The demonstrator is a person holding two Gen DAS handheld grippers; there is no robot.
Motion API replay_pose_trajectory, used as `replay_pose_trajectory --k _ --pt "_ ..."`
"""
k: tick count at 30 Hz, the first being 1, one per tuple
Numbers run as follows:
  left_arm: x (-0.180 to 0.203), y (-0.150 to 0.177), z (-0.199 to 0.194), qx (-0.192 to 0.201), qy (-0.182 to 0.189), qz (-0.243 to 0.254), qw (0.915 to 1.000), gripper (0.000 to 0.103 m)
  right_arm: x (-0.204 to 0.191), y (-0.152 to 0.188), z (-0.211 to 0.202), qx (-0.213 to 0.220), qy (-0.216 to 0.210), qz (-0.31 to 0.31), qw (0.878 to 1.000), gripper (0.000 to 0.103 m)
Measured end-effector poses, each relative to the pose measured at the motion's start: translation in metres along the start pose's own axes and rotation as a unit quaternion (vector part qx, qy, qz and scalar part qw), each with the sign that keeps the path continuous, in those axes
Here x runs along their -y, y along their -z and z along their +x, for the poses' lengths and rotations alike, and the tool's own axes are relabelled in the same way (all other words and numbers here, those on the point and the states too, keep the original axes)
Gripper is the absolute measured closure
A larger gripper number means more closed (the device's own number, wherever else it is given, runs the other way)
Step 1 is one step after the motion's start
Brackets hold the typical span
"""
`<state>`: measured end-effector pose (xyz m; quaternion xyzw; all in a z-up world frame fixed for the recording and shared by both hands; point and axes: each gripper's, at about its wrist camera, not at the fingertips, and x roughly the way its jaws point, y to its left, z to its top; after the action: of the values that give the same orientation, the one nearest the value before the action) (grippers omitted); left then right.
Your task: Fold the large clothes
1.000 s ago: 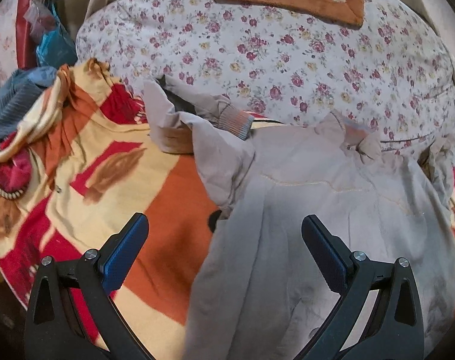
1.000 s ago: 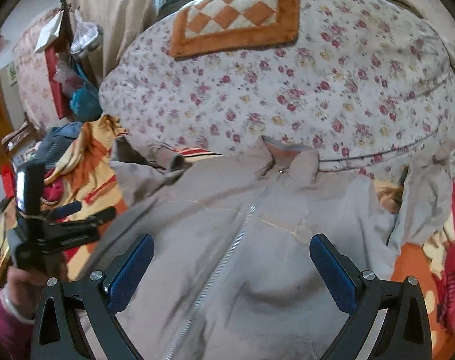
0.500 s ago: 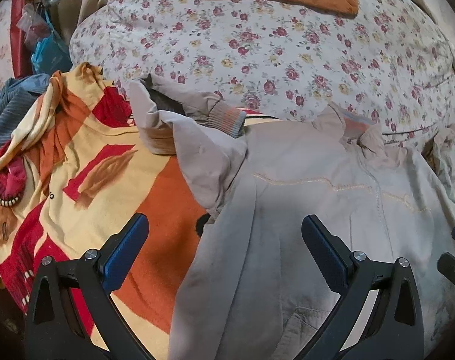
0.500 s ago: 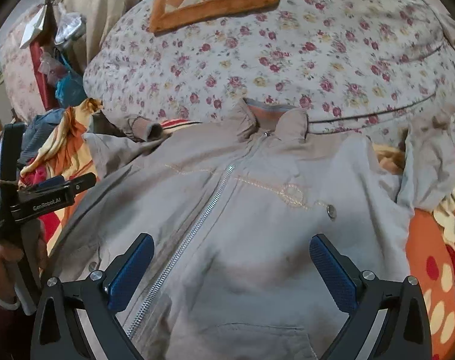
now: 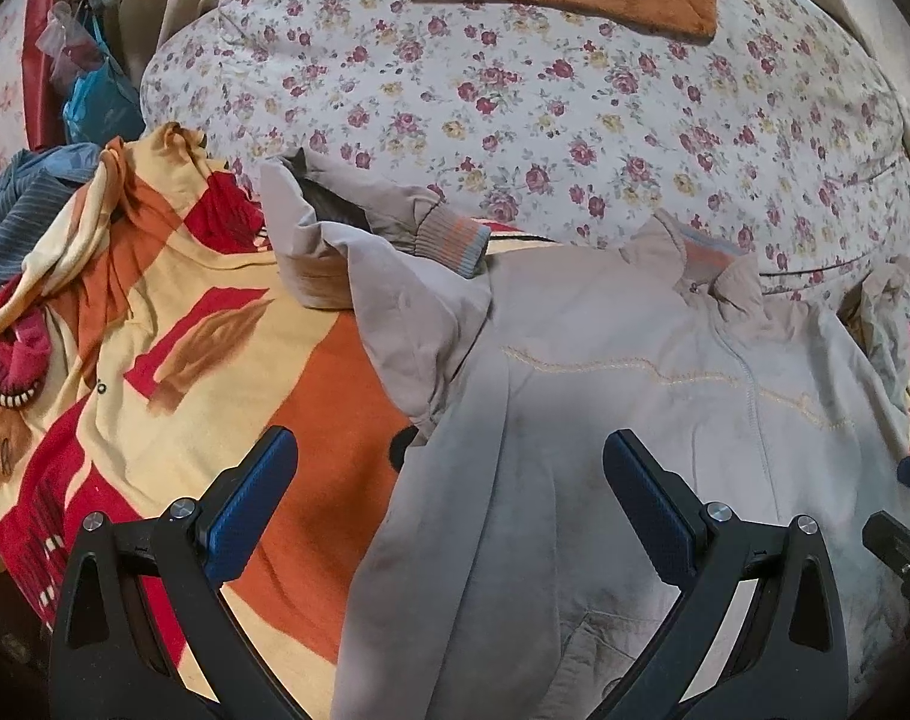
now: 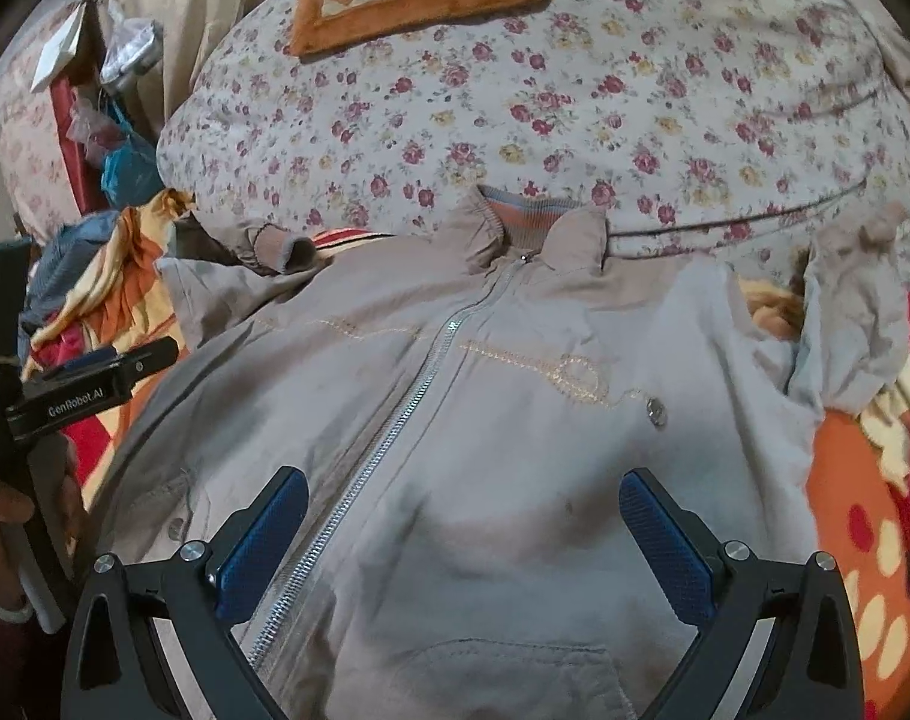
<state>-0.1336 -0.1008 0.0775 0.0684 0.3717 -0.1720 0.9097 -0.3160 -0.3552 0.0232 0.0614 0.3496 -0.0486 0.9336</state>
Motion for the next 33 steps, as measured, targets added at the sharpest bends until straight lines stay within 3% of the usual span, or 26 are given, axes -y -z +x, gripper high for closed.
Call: replay_pose_trajectory --k 20,33 --pt "0.011 0.002 -0.002 0.01 -0.01 0.026 0.9996 0.001 0.003 0.002 0.006 -0.005 0.027 -0.017 0.999 0.0" --pt "0.005 0.003 -0.001 0.008 -0.015 0.019 0.9997 0.001 0.005 0.002 0.009 -0.015 0.007 -0.002 1.0 0.0"
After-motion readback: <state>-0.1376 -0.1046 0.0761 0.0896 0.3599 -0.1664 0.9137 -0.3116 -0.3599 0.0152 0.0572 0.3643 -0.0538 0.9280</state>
